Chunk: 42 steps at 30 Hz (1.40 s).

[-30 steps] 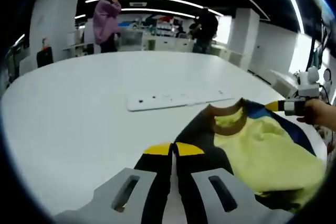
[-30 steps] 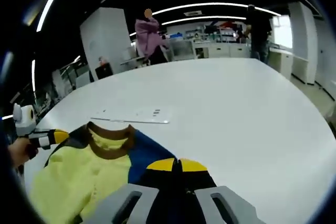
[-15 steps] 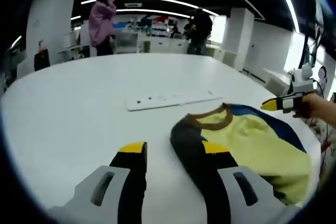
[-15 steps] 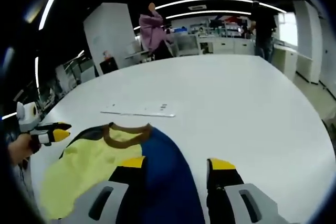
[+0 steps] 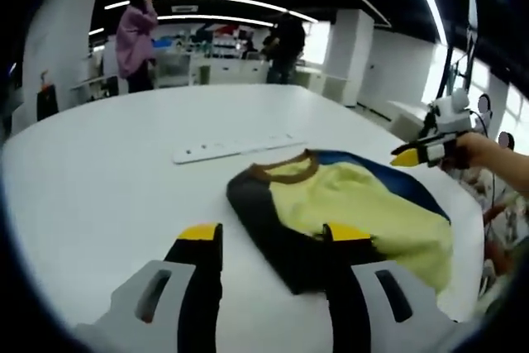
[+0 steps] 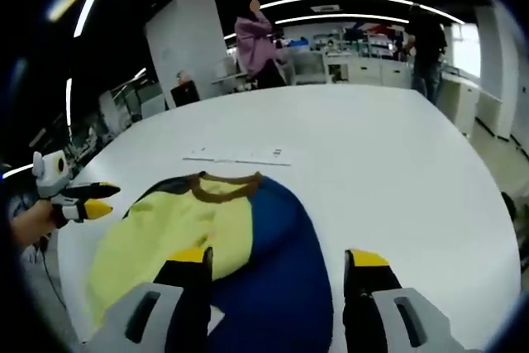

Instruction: Fold the garment on the visible template until the final outline fits inside the template.

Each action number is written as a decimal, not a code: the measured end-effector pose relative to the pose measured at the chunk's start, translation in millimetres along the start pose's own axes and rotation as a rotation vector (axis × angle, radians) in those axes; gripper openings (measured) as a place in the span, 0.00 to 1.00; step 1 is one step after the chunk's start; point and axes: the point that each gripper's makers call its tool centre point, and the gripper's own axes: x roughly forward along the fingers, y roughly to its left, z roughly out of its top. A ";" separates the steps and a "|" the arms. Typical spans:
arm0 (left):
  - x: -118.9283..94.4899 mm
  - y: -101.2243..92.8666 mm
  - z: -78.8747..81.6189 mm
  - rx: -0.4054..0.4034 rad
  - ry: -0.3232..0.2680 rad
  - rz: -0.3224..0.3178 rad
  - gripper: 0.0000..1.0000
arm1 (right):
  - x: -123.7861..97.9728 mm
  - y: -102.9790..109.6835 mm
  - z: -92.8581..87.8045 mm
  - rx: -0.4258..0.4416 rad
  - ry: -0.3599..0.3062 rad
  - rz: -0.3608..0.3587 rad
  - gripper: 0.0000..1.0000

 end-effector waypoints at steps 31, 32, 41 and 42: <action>-9.5 -88.5 -46.9 -0.044 0.043 -0.149 0.25 | -63.3 18.8 -81.6 0.076 0.033 0.011 0.53; -8.6 -89.5 -47.7 -0.051 0.044 -0.152 0.22 | -63.9 18.8 -84.3 0.079 0.036 0.009 0.52; -2.3 -93.8 -57.5 -0.130 0.059 -0.151 0.18 | -73.8 18.6 -115.1 0.102 0.060 -0.030 0.40; -1.9 -94.5 -58.2 -0.145 0.056 -0.152 0.17 | -75.0 19.4 -118.6 0.110 0.058 -0.033 0.38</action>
